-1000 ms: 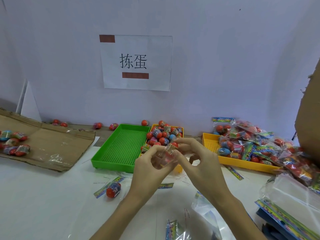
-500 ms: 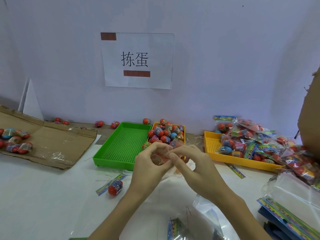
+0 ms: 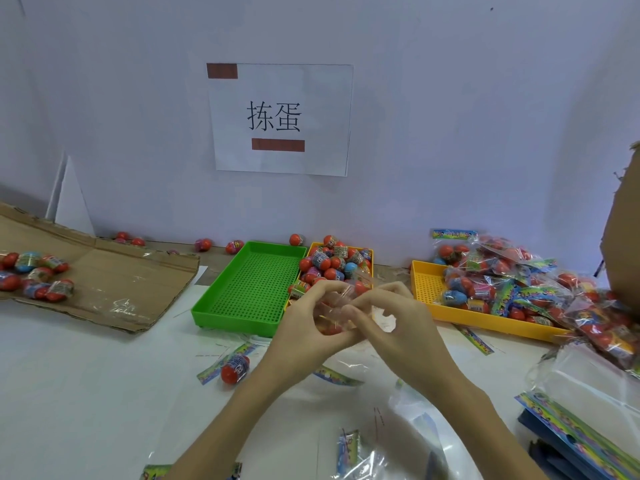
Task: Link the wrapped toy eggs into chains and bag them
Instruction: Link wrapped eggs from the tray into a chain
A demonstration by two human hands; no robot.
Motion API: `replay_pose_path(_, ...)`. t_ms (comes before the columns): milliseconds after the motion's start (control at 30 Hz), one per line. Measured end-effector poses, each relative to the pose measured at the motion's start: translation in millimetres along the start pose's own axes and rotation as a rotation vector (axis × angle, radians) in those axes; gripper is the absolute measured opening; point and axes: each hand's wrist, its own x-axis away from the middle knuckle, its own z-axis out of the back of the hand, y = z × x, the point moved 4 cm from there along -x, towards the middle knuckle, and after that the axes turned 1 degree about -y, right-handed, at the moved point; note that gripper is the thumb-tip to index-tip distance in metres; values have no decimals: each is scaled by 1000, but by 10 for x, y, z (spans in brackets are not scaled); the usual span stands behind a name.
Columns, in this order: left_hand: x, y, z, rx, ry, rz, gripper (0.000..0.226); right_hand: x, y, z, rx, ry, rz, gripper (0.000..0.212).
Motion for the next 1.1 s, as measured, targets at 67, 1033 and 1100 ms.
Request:
replay_pose_path(67, -5, -32, 5, 101, -90, 62, 46, -14, 24, 40, 18, 23, -16, 5)
replay_pose_path(1033, -67, -40, 981, 208, 670, -48, 46, -86, -412, -1447, 187, -509, 253, 32)
replay_pose_path(1100, -65, -42, 939, 193, 661, -37, 47, -74, -423, -1452, 154, -460, 246, 30)
